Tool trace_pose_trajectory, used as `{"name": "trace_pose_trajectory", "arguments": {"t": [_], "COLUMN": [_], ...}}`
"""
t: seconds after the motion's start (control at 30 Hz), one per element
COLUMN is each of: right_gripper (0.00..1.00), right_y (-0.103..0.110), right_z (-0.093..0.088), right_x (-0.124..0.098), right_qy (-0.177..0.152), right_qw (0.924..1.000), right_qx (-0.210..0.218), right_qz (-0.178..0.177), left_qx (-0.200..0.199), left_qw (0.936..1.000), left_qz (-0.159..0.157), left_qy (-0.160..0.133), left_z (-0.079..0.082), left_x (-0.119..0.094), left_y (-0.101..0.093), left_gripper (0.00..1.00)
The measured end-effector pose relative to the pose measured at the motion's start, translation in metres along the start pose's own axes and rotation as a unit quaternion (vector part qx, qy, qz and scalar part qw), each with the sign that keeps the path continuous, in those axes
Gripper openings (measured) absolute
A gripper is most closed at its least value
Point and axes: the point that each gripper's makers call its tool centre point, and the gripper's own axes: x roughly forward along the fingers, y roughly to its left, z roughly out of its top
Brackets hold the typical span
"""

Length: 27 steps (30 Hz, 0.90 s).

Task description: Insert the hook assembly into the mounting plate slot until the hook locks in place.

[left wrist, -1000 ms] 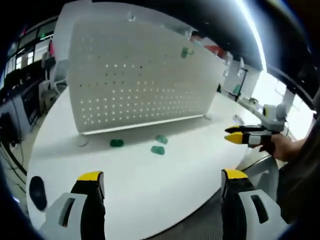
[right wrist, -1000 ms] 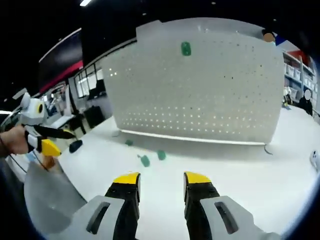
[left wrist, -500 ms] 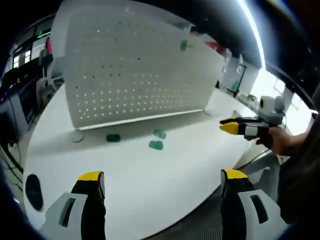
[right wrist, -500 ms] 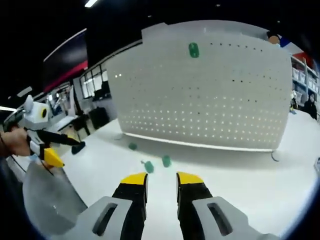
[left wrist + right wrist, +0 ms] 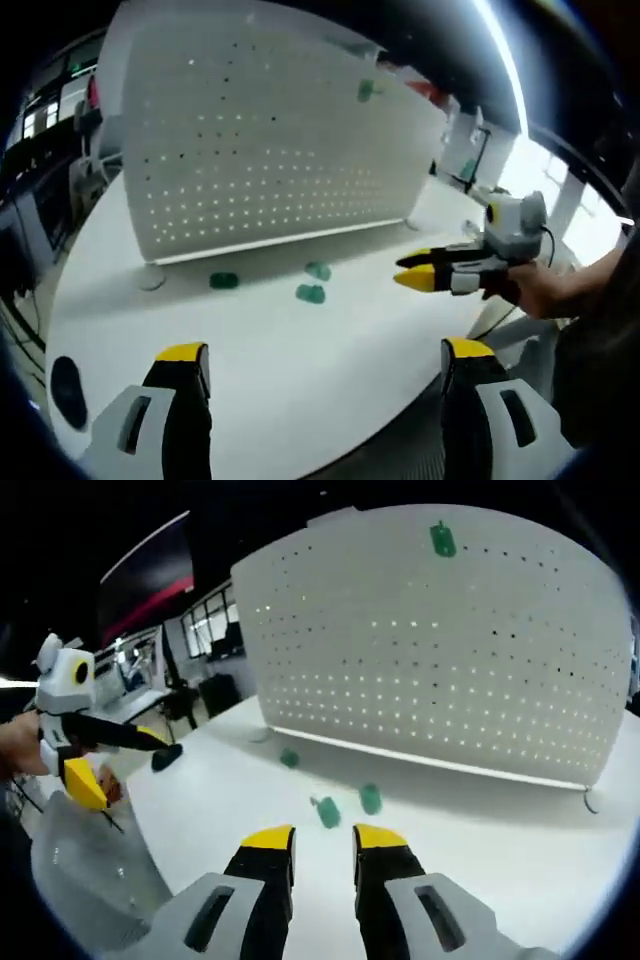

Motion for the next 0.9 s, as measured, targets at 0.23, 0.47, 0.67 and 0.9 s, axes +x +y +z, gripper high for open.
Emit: {"name": "trace_pose_trajectory", "arguments": {"t": [0.23,0.47,0.67,0.9], "right_gripper": [0.21,0.21,0.21,0.18], "right_y": [0.010,0.013,0.007,0.000], "right_z": [0.002,-0.008,-0.025,-0.029], "right_x": [0.037,0.064,0.082,0.093], "right_qy": [0.015,0.042,0.070,0.090], "right_qw": [0.9997,0.9983,0.9962,0.9896], "right_qx": [0.006,0.033,0.048,0.112], "right_qz": [0.018,0.026,0.020,0.005], "left_qx": [-0.004,-0.010,-0.012,-0.020], "left_qw": [1.0000,0.9999,0.9998,0.9995], "left_qz": [0.001,0.001,0.001,0.002], "left_qy": [0.006,0.011,0.018,0.026], "left_z": [-0.001,-0.001,-0.004,-0.010], "left_x": [0.001,0.004,0.006,0.010], "left_y": [0.004,0.009,0.011,0.015], "left_gripper": [0.98,0.97,0.97,0.97]}}
